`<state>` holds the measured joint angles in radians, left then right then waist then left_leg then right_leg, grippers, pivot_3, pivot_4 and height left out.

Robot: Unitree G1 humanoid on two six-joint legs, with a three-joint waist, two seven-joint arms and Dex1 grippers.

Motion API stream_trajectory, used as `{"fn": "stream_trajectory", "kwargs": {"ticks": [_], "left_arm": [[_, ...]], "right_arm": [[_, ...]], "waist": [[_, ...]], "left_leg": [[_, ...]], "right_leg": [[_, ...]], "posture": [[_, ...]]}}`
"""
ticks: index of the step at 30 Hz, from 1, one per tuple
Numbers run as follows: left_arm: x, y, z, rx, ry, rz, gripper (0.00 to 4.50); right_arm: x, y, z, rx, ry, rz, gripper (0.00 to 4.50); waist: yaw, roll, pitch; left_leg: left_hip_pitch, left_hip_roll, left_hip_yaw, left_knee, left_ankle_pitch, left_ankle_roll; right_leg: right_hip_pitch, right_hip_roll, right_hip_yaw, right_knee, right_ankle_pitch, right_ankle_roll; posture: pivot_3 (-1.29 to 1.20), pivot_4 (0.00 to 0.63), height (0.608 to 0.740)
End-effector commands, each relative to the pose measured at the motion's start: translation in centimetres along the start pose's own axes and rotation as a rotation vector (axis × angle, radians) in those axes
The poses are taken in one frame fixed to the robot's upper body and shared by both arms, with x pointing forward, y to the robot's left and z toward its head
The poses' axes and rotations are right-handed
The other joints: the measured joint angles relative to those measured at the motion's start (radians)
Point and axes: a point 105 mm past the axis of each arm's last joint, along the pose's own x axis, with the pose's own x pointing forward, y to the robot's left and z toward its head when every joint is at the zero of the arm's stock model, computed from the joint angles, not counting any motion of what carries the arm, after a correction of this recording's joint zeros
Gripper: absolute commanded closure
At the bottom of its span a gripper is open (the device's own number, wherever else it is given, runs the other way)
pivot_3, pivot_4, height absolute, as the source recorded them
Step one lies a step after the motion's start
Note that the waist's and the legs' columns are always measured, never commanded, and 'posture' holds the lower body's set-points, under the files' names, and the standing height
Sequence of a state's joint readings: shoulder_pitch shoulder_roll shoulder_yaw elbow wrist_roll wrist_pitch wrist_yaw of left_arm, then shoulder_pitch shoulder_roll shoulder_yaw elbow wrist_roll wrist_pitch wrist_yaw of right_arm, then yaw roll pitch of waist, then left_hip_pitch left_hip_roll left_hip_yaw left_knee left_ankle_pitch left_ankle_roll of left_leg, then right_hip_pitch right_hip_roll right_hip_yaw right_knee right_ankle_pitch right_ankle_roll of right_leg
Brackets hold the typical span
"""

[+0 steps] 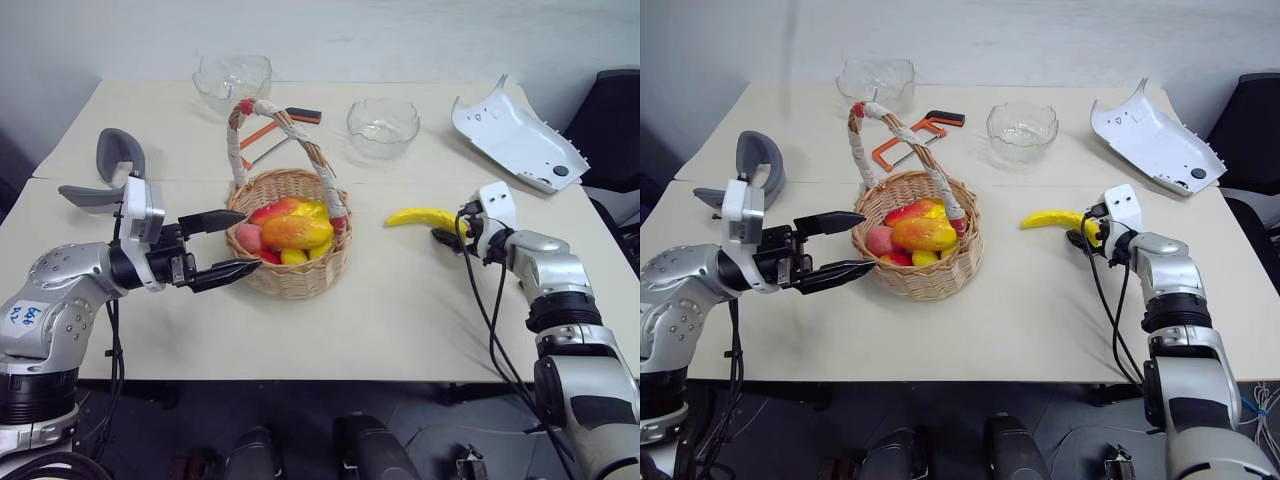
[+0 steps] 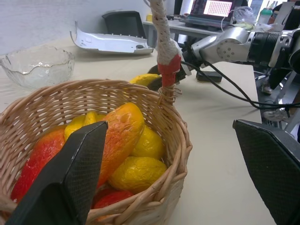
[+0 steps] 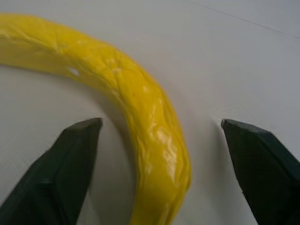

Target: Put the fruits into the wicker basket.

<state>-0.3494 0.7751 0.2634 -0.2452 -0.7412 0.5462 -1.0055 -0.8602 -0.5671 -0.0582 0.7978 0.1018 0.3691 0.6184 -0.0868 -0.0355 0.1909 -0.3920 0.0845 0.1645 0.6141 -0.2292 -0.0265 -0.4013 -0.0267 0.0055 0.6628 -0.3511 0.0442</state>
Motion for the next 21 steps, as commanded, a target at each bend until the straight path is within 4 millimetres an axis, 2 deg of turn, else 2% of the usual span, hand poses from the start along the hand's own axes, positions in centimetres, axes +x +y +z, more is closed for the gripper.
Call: {"fn": "stream_trajectory", "kwargs": {"ticks": [1, 3, 7, 10, 12, 15, 17, 21], "left_arm": [[-0.7, -0.4, 1.1, 0.042, -0.01, 0.018, 0.0], [-1.1, -0.4, 1.0, 0.041, -0.003, 0.03, 0.0], [-1.5, -0.5, 0.8, 0.037, 0.002, 0.05, 0.0], [-1.6, -0.6, 0.5, 0.032, 0.004, 0.059, 0.0], [-1.7, -0.7, 0.4, 0.031, 0.005, 0.068, 0.0], [-2.0, -0.9, 0.2, 0.028, 0.006, 0.085, 0.0], [-2.1, -0.9, 0.1, 0.027, 0.007, 0.09, 0.0], [-2.5, -0.7, -0.1, 0.014, -0.012, 0.135, 0.0]], "right_arm": [[-0.3, 0.3, 1.2, 0.017, -0.054, 0.063, 1.64], [-0.8, 0.2, 1.8, 0.007, -0.081, 0.093, 2.35], [-2.1, 0.3, 4.8, -0.067, -0.159, 0.157, 3.69], [-2.7, 1.4, 8.4, -0.147, -0.223, 0.19, 3.76], [-3.0, 3.3, 11.0, -0.184, -0.272, 0.253, 3.76], [-3.2, 7.2, 14.5, -0.217, -0.345, 0.385, 3.76], [-3.3, 8.9, 15.6, -0.228, -0.366, 0.443, 3.76], [-3.1, 13.8, 17.4, -0.289, -0.42, 0.601, 3.76]], "waist": [[0.001, 0.0, 0.0], [0.0, 0.0, 0.0], [0.001, 0.001, 0.0], [-0.004, 0.002, 0.001], [-0.009, 0.002, 0.001], [-0.021, 0.002, 0.001], [-0.023, 0.001, 0.001], [-0.025, 0.001, 0.001]], "left_leg": [[0.0, 0.0, 0.0, 0.0, 0.0, 0.0], [0.001, 0.0, 0.0, 0.0, 0.0, 0.0], [0.001, 0.0, 0.0, 0.0, 0.0, 0.0], [0.001, 0.0, 0.001, 0.0, 0.0, 0.0], [0.001, 0.001, 0.003, 0.0, 0.0, 0.0], [0.001, 0.002, 0.005, 0.0, 0.0, -0.001], [0.001, 0.002, 0.005, 0.0, 0.001, -0.003], [0.0, 0.003, 0.004, 0.0, 0.001, -0.003]], "right_leg": [[0.0, 0.0, 0.0, 0.001, 0.0, 0.0], [0.0, 0.0, 0.0, 0.002, 0.0, 0.0], [0.0, 0.0, 0.001, 0.003, 0.0, 0.0], [-0.001, 0.0, 0.001, 0.002, 0.0, 0.0], [-0.002, 0.0, 0.002, 0.004, 0.0, 0.0], [-0.006, 0.0, 0.003, 0.008, 0.0, -0.001], [-0.008, 0.001, 0.003, 0.01, -0.001, -0.002], [-0.008, 0.001, 0.003, 0.01, -0.001, -0.002]], "posture": [[0.0, 0.15, 0.74], [0.0, 0.15, 0.74], [0.0, 0.15, 0.74], [0.0, 0.15, 0.74], [0.0, 0.15, 0.74], [0.0, 0.15, 0.74], [0.0, 0.15, 0.74], [0.0, 0.15, 0.74]]}}
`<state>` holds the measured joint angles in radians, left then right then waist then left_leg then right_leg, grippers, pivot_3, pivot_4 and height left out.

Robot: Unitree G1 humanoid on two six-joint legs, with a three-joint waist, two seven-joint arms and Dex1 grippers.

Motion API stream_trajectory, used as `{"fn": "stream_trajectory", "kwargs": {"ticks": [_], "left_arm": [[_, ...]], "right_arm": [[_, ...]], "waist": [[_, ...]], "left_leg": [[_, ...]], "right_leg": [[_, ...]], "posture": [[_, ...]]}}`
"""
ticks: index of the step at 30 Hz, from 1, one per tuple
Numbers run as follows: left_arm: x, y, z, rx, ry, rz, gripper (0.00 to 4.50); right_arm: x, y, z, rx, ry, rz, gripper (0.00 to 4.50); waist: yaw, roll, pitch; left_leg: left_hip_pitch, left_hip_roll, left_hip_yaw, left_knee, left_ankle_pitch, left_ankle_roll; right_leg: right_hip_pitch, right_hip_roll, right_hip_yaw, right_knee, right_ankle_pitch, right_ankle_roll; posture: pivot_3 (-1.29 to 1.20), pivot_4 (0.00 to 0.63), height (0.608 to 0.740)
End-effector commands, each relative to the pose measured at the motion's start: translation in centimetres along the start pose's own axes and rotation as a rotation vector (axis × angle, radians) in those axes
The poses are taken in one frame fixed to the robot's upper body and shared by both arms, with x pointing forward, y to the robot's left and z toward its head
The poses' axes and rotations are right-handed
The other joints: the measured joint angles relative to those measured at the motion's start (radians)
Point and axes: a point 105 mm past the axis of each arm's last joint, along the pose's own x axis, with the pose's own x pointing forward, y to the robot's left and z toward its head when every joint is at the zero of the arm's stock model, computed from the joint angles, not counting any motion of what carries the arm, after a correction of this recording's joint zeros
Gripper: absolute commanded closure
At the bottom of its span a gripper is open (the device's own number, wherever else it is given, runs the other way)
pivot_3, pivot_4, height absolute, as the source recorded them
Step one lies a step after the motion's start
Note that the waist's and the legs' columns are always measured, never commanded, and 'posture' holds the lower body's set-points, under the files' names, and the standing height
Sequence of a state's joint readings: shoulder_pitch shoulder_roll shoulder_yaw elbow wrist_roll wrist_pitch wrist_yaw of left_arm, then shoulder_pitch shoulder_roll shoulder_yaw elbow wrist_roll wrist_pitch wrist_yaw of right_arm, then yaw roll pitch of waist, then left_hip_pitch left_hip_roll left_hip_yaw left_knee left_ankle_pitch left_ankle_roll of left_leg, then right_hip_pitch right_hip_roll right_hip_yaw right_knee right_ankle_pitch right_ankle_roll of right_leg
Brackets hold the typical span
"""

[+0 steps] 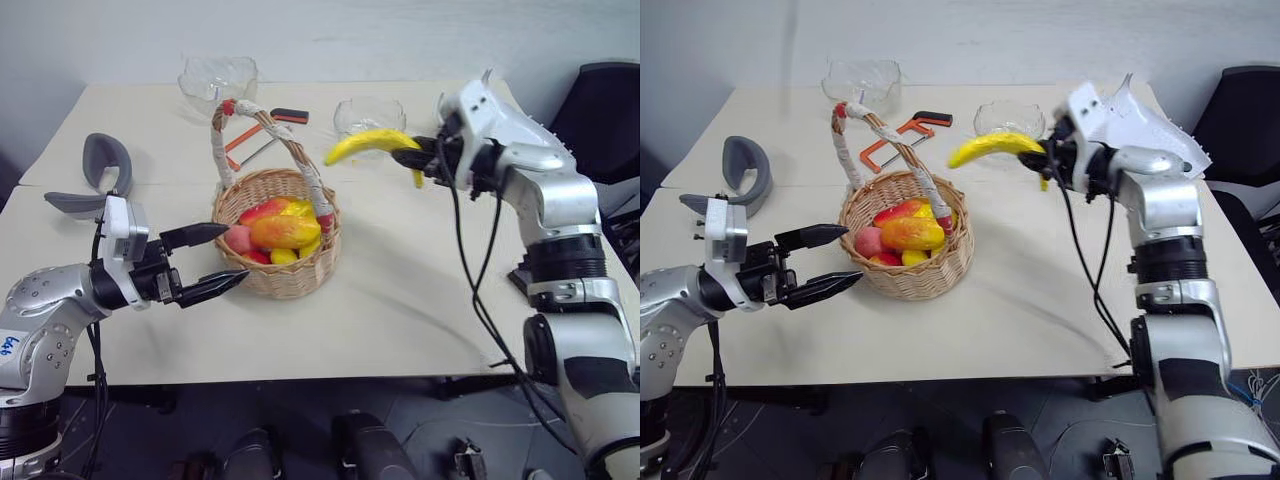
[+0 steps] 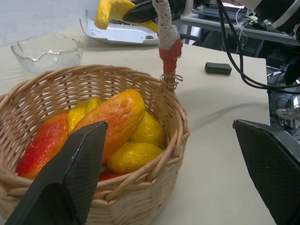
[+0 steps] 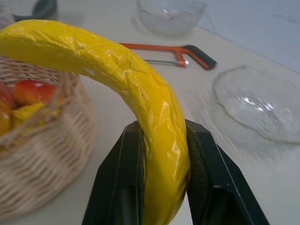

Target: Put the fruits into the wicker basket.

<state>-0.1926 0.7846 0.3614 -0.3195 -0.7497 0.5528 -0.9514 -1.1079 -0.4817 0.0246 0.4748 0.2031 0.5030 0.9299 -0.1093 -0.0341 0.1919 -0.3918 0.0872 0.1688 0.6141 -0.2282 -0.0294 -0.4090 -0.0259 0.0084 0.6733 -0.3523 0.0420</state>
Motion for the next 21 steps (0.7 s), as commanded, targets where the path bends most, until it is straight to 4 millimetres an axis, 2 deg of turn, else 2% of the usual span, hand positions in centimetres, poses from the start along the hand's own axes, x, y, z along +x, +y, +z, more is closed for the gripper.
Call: {"fn": "stream_trajectory", "kwargs": {"ticks": [1, 4, 7, 14, 16, 18, 21], "left_arm": [[-0.4, 0.0, 1.2, 0.017, -0.075, 0.042, 0.0], [-1.7, 0.6, 0.4, -0.021, -0.095, 0.122, 0.0], [-2.6, 0.5, -0.4, -0.021, -0.085, 0.172, 0.0], [-3.3, 0.0, -1.4, -0.033, -0.075, 0.221, 0.0], [-3.3, -0.1, -1.5, -0.035, -0.072, 0.224, 0.0], [-3.2, -0.1, -1.6, -0.035, -0.068, 0.223, 0.0], [-3.0, -0.1, -1.7, -0.031, -0.069, 0.218, 0.0]], "right_arm": [[1.9, 2.7, 2.9, -0.057, -0.077, 0.118, 3.76], [3.8, 5.3, 3.0, -0.066, -0.085, 0.212, 3.76], [5.4, 5.9, 2.9, -0.068, -0.075, 0.202, 3.76], [6.6, 6.6, 4.8, -0.042, -0.184, 0.213, 1.44], [6.3, 6.5, 5.3, -0.043, -0.223, 0.219, 0.74], [5.4, 5.5, 5.7, -0.064, -0.254, 0.197, 0.09], [2.9, 3.1, 5.4, -0.103, -0.278, 0.134, 0.01]], "waist": [[-0.002, 0.0, 0.0], [-0.003, 0.0, 0.0], [-0.003, 0.0, 0.0], [-0.003, 0.0, 0.0], [-0.002, 0.0, 0.0], [-0.001, 0.0, 0.0], [0.001, -0.001, 0.0]], "left_leg": [[0.0, 0.0, 0.001, 0.0, 0.0, 0.0], [-0.001, 0.0, 0.001, 0.0, 0.0, 0.001], [-0.002, 0.0, 0.001, 0.0, 0.0, 0.0], [-0.005, 0.0, 0.0, 0.002, -0.001, 0.001], [-0.005, 0.0, 0.0, 0.002, -0.001, 0.001], [-0.006, 0.0, -0.001, 0.002, -0.001, 0.001], [-0.007, 0.0, -0.001, 0.002, -0.001, 0.002]], "right_leg": [[-0.001, 0.0, 0.0, 0.0, 0.0, 0.0], [-0.001, 0.0, 0.0, 0.0, 0.0, 0.0], [-0.003, 0.0, 0.0, 0.001, 0.0, 0.0], [-0.004, -0.001, -0.001, 0.0, 0.0, 0.0], [-0.004, -0.001, -0.001, 0.0, 0.0, -0.001], [-0.004, -0.001, -0.001, 0.0, 0.0, -0.001], [-0.004, -0.001, -0.002, -0.001, 0.0, -0.001]], "posture": [[0.0, 0.15, 0.74], [0.0, 0.15, 0.74], [0.0, 0.15, 0.74], [0.0, 0.15, 0.74], [0.0, 0.15, 0.74], [0.0, 0.15, 0.74], [0.0, 0.15, 0.74]]}}
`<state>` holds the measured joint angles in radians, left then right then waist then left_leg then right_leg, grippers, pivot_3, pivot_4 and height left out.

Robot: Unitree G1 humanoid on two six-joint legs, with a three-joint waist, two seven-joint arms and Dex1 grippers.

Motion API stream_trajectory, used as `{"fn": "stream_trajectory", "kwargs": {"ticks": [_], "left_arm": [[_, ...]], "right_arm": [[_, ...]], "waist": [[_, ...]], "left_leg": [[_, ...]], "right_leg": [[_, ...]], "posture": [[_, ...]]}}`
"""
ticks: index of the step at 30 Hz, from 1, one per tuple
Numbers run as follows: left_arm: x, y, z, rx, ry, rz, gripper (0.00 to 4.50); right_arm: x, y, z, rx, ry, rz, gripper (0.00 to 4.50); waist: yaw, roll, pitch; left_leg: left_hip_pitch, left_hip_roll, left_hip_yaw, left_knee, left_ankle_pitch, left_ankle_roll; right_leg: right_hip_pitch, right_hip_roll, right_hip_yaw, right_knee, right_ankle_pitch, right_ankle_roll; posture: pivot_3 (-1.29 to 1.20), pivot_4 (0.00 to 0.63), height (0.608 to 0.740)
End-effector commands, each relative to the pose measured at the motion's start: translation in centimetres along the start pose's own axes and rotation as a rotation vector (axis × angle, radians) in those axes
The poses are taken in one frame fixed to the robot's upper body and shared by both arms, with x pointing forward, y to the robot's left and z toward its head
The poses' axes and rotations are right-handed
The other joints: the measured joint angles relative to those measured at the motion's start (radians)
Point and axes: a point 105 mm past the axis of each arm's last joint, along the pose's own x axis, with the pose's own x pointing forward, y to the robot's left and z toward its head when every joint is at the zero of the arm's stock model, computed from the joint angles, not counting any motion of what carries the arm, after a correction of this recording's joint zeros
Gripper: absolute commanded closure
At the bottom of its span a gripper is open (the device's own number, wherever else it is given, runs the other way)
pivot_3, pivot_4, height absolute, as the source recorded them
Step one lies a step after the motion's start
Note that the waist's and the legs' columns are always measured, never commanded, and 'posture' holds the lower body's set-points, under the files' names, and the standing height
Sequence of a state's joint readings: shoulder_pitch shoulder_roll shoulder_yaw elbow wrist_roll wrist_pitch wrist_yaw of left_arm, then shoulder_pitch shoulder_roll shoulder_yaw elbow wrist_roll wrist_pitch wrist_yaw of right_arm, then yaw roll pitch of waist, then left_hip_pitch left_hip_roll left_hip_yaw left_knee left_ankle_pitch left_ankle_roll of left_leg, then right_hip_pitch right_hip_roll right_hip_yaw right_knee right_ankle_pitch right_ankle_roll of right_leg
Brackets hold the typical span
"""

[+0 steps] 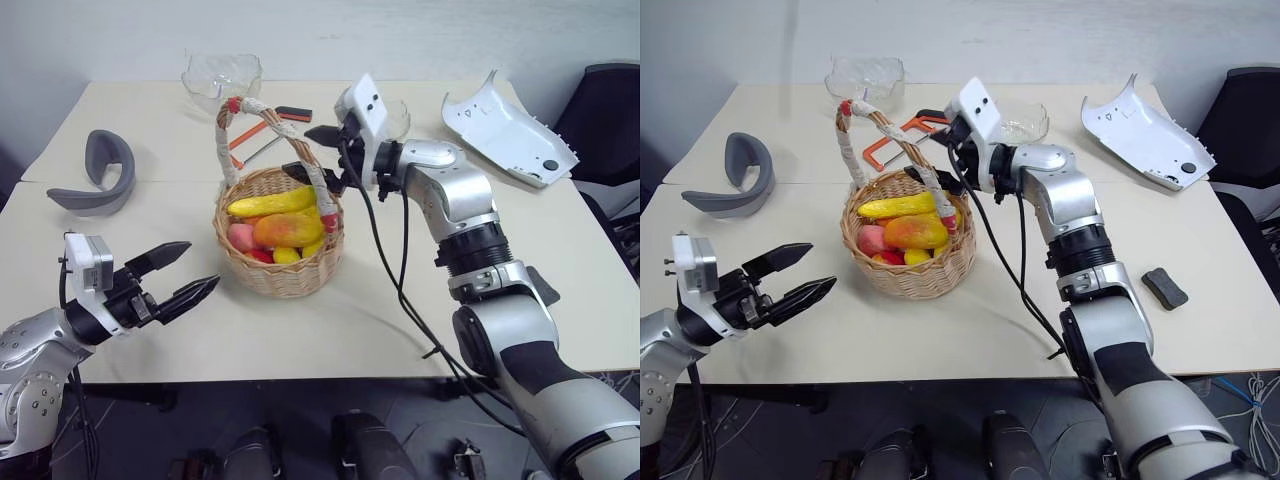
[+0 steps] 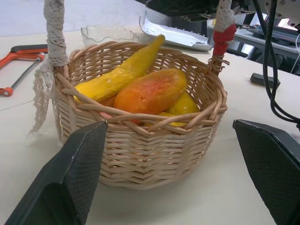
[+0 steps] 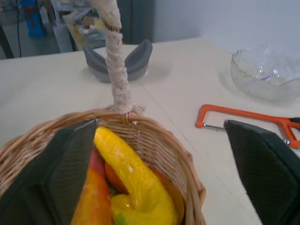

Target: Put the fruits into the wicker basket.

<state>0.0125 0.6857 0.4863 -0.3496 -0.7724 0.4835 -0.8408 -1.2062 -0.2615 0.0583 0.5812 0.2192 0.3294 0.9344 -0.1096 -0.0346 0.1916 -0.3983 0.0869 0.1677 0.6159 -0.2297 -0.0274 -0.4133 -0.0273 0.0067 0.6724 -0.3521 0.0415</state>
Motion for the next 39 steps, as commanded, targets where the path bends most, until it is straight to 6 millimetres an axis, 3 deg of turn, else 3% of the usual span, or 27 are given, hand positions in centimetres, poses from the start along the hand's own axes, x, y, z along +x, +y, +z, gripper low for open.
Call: {"fn": "stream_trajectory", "kwargs": {"ticks": [1, 4, 7, 9, 11, 14, 18, 23, 26, 29, 39], "left_arm": [[0.2, -0.4, 0.7, 0.049, -0.013, -0.013, 0.0], [0.1, -0.4, 0.7, 0.056, -0.012, -0.018, 0.0], [0.2, -0.8, 0.4, 0.046, 0.017, -0.066, 0.0], [0.2, -1.0, 0.3, 0.048, 0.037, -0.097, 0.0], [0.4, -1.3, 0.4, 0.055, 0.045, -0.127, 0.0], [0.9, -1.6, 0.5, 0.049, 0.03, -0.141, 0.0], [1.3, -1.7, 0.1, 0.038, 0.033, -0.148, 0.0], [1.8, -1.3, 0.4, 0.036, 0.013, -0.144, 0.0], [2.1, -0.9, 0.8, 0.03, -0.017, -0.128, 0.0], [2.0, -0.5, 0.9, 0.046, -0.011, -0.113, 0.0], [1.9, -0.4, 0.6, 0.056, -0.022, -0.095, 0.0]], "right_arm": [[-4.1, -2.5, 2.1, -0.081, -0.078, -0.076, 0.01], [-8.0, -3.6, 0.9, -0.098, -0.036, -0.141, 0.01], [-12.1, -3.3, -1.2, -0.079, 0.011, -0.169, 0.01], [-13.7, -1.9, -2.2, -0.053, 0.034, -0.135, 0.01], [-14.1, 1.1, -3.0, -0.003, 0.036, -0.064, 0.01], [-13.0, 5.3, -3.9, -0.017, 0.046, -0.002, 0.01], [-9.4, 8.2, -3.6, 0.033, -0.049, -0.049, 0.01], [-5.1, 9.1, -3.1, 0.12, -0.143, -0.069, 0.01], [-3.6, 9.0, -3.3, 0.137, -0.158, -0.094, 0.01], [-2.6, 8.6, -3.6, 0.133, -0.155, -0.129, 0.53], [-4.0, 8.0, -3.6, 0.099, -0.154, -0.107, 3.84]], "waist": [[0.003, 0.0, 0.0], [0.011, -0.001, 0.0], [0.016, -0.001, 0.0], [0.015, 0.0, 0.0], [0.012, 0.0, 0.0], [0.005, 0.001, 0.0], [-0.005, 0.0, 0.0], [0.0, -0.002, 0.0], [0.002, -0.003, -0.001], [0.005, -0.004, -0.002], [0.01, -0.004, -0.002]], "left_leg": [[-0.001, 0.0, -0.001, 0.0, 0.0, 0.0], [-0.002, -0.001, -0.003, 0.0, -0.002, 0.002], [-0.003, -0.001, -0.002, 0.0, -0.002, 0.002], [-0.004, 0.0, -0.002, -0.001, -0.003, 0.001], [-0.003, 0.001, -0.002, -0.001, -0.003, 0.001], [-0.002, 0.002, -0.003, -0.001, -0.003, -0.001], [0.0, 0.001, -0.004, 0.0, -0.002, -0.002], [0.002, 0.0, -0.006, -0.001, 0.003, -0.004], [0.002, -0.001, -0.006, -0.001, 0.003, -0.004], [0.002, -0.001, -0.007, -0.001, 0.005, 0.0], [-0.003, 0.0, -0.007, -0.002, 0.004, -0.001]], "right_leg": [[0.0, 0.0, 0.0, -0.001, 0.0, 0.0], [0.001, 0.0, -0.001, -0.004, 0.0, 0.0], [0.001, 0.0, -0.001, -0.006, 0.0, 0.0], [0.0, 0.001, -0.001, -0.007, 0.0, 0.0], [0.0, 0.002, 0.0, -0.007, 0.0, 0.0], [0.0, 0.003, 0.0, -0.005, 0.0, 0.0], [0.0, 0.003, 0.001, -0.001, 0.001, -0.001], [0.001, 0.003, -0.001, 0.001, 0.004, -0.004], [0.002, 0.002, -0.001, 0.001, 0.006, -0.005], [0.002, 0.002, -0.001, 0.001, 0.006, -0.005], [-0.001, 0.002, -0.002, -0.002, 0.006, -0.004]], "posture": [[0.0, 0.15, 0.74], [0.0, 0.15, 0.74], [0.0, 0.15, 0.74], [0.0, 0.15, 0.74], [0.0, 0.15, 0.74], [0.0, 0.15, 0.74], [0.0, 0.15, 0.74], [0.0, 0.15, 0.74], [0.0, 0.15, 0.74], [0.0, 0.15, 0.74], [0.0, 0.15, 0.74]]}}
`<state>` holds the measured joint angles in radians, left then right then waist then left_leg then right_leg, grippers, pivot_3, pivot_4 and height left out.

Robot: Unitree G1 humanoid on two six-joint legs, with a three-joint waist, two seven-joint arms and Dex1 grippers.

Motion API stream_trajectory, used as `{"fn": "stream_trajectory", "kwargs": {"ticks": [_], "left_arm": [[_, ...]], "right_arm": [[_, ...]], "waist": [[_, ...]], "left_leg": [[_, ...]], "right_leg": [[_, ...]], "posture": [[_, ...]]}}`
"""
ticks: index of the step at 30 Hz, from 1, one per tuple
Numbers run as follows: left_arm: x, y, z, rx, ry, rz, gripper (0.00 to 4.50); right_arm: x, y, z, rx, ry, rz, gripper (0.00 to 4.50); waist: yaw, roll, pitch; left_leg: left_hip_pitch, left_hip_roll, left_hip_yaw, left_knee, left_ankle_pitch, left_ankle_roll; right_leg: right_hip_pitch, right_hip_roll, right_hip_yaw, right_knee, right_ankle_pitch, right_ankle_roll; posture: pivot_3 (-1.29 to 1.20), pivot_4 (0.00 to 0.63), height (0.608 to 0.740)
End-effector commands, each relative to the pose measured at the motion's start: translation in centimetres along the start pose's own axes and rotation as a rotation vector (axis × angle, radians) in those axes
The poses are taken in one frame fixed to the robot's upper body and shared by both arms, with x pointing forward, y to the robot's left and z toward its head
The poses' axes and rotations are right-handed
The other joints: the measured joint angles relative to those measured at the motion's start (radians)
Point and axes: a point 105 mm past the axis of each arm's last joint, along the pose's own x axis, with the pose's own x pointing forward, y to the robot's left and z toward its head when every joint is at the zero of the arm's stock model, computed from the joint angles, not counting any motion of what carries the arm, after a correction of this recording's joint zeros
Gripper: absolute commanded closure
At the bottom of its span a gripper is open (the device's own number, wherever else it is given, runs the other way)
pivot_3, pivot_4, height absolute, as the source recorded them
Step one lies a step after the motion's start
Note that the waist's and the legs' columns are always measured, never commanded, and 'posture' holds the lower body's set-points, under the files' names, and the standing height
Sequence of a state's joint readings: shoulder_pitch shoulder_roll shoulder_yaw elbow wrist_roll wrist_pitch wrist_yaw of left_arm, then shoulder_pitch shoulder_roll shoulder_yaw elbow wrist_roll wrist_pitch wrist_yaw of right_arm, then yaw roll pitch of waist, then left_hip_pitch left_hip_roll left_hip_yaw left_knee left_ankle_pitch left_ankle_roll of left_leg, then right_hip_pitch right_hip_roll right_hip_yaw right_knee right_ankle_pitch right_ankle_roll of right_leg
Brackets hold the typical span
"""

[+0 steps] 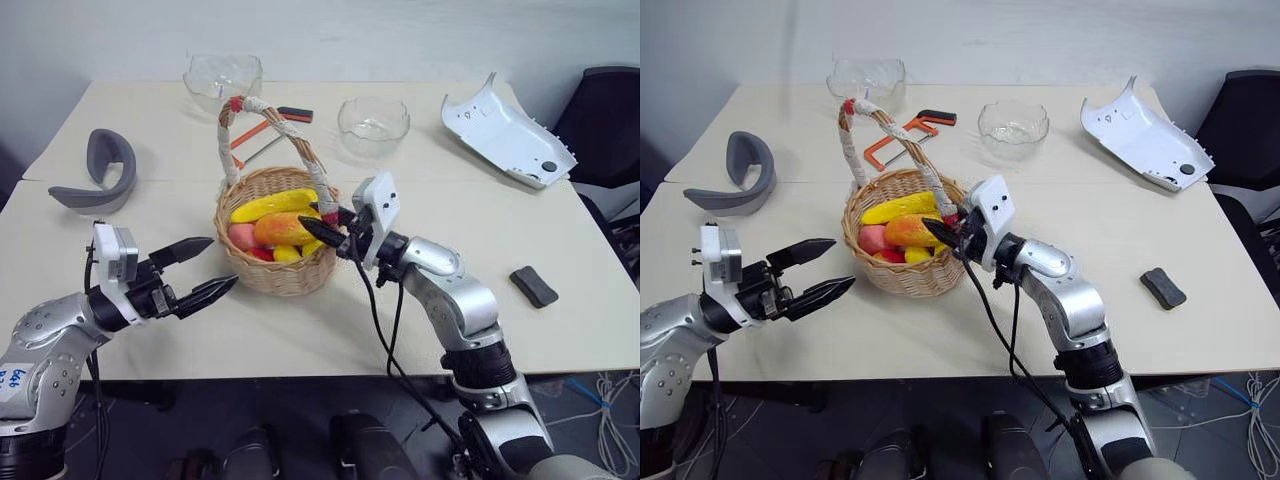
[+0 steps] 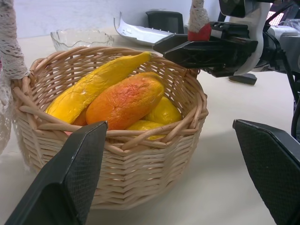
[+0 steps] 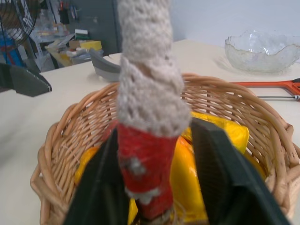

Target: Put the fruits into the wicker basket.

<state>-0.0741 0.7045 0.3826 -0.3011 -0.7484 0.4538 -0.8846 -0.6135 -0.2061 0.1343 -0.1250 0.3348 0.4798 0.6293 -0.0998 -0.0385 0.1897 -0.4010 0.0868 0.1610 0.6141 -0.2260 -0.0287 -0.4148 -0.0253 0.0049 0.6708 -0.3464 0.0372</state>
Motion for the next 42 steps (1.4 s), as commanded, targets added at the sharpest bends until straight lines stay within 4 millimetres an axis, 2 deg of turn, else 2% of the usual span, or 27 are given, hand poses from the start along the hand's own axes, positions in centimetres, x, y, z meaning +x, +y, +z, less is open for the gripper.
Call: {"fn": "stream_trajectory", "kwargs": {"ticks": [1, 2, 5, 9, 13, 17, 20, 25, 32, 37, 38, 39, 41, 42], "left_arm": [[-0.1, 0.1, 0.7, 0.04, -0.03, 0.012, 0.0], [-0.1, 0.1, 0.7, 0.041, -0.031, 0.011, 0.0], [0.1, 0.2, 0.6, 0.039, -0.035, 0.006, 0.0], [0.8, 0.3, 0.4, 0.037, -0.041, -0.009, 0.0], [1.8, 0.0, 0.2, 0.033, -0.052, -0.036, 0.0], [2.1, 0.2, 0.2, 0.038, -0.046, -0.051, 0.0], [2.3, 0.5, 0.4, 0.047, -0.048, -0.058, 0.0], [2.5, 1.4, 0.7, 0.071, -0.045, -0.053, 0.0], [2.6, 1.9, 0.9, 0.094, -0.042, -0.052, 0.0], [2.0, 1.7, 0.2, 0.085, -0.017, -0.045, 0.0], [1.5, 1.5, -0.1, 0.076, 0.001, -0.051, 0.0], [1.2, 1.4, -0.3, 0.07, 0.013, -0.055, 0.0], [0.2, 1.3, -1.3, 0.087, 0.061, -0.037, 0.0], [-0.4, 1.5, -1.8, 0.096, 0.086, -0.011, 0.0]], "right_arm": [[-1.0, 0.2, 2.8, -0.046, -0.108, 0.031, 4.22], [-1.3, 0.1, 3.4, -0.047, -0.133, 0.032, 4.34], [-2.5, -0.2, 5.9, 0.027, -0.266, 0.023, 4.33], [-4.8, -3.1, 6.8, -0.046, -0.303, -0.146, 4.33], [-8.7, -8.1, 6.7, -0.19, -0.248, -0.406, 4.33], [-12.3, -12.6, 5.9, -0.236, -0.157, -0.597, 4.33], [-14.0, -14.7, 5.3, -0.195, -0.144, -0.676, 4.33], [-15.5, -16.9, 4.0, -0.126, -0.156, -0.743, 4.33], [-17.4, -17.2, 4.4, -0.119, -0.179, -0.779, 1.98], [-19.8, -15.2, 5.7, -0.202, -0.174, -0.738, 0.25], [-20.4, -14.4, 6.1, -0.233, -0.156, -0.699, 0.03], [-20.9, -13.9, 6.2, -0.251, -0.141, -0.671, 0.03], [-22.2, -12.8, 5.8, -0.293, -0.048, -0.611, 0.03], [-22.7, -12.0, 5.0, -0.305, 0.026, -0.553, 0.03]], "waist": [[0.001, 0.0, 0.0], [0.001, 0.0, 0.0], [0.002, 0.0, 0.0], [0.011, 0.0, 0.0], [0.021, 0.0, 0.0], [0.022, 0.0, 0.0], [0.014, 0.0, 0.0], [-0.001, 0.002, 0.001], [0.004, 0.002, 0.001], [0.018, 0.002, 0.001], [0.018, 0.002, 0.001], [0.019, 0.002, 0.001], [0.019, 0.002, 0.001], [0.018, 0.002, 0.001]], "left_leg": [[0.0, 0.0, 0.0, 0.0, 0.0, 0.0], [0.0, 0.0, 0.0, 0.0, 0.0, 0.0], [0.0, 0.0, 0.0, 0.0, 0.0, 0.0], [0.0, 0.0, -0.001, 0.0, 0.0, 0.0], [0.0, -0.001, -0.001, 0.0, 0.0, 0.001], [-0.002, -0.002, -0.001, 0.0, 0.0, 0.002], [-0.002, -0.002, -0.001, 0.0, 0.0, 0.002], [-0.001, -0.001, 0.0, 0.0, 0.001, 0.0], [-0.001, -0.001, -0.001, 0.001, 0.001, 0.001], [-0.001, -0.001, -0.001, 0.0, 0.001, 0.001], [-0.001, -0.001, -0.001, 0.0, 0.001, 0.001], [-0.001, -0.001, -0.001, 0.0, 0.001, 0.001], [-0.001, -0.001, -0.001, 0.0, 0.001, 0.001], [-0.001, -0.001, -0.001, 0.0, 0.001, 0.001]], "right_leg": [[0.0, 0.0, 0.0, 0.0, 0.0, 0.0], [0.0, 0.0, 0.0, 0.0, 0.0, 0.0], [0.0, 0.0, 0.0, 0.0, 0.0, 0.0], [0.0, 0.0, -0.001, 0.0, 0.0, 0.0], [0.001, -0.001, -0.001, -0.001, 0.0, 0.0], [0.001, -0.001, 0.0, -0.004, 0.001, 0.002], [0.001, 0.0, 0.0, -0.005, 0.001, 0.002], [0.0, 0.002, 0.001, -0.003, 0.001, 0.002], [0.001, 0.001, 0.001, -0.002, 0.001, 0.003], [0.001, 0.001, 0.001, -0.002, 0.001, 0.004], [0.001, 0.001, 0.001, -0.002, 0.001, 0.004], [0.001, 0.001, 0.001, -0.003, 0.001, 0.004], [0.001, 0.001, 0.001, -0.004, 0.001, 0.004], [0.001, 0.001, 0.001, -0.004, 0.0, 0.004]], "posture": [[0.0, 0.15, 0.74], [0.0, 0.15, 0.74], [0.0, 0.15, 0.74], [0.0, 0.15, 0.74], [0.0, 0.15, 0.74], [0.0, 0.15, 0.74], [0.0, 0.15, 0.74], [0.0, 0.15, 0.74], [0.0, 0.15, 0.74], [0.0, 0.15, 0.74], [0.0, 0.15, 0.74], [0.0, 0.15, 0.74], [0.0, 0.15, 0.74], [0.0, 0.15, 0.74]]}}
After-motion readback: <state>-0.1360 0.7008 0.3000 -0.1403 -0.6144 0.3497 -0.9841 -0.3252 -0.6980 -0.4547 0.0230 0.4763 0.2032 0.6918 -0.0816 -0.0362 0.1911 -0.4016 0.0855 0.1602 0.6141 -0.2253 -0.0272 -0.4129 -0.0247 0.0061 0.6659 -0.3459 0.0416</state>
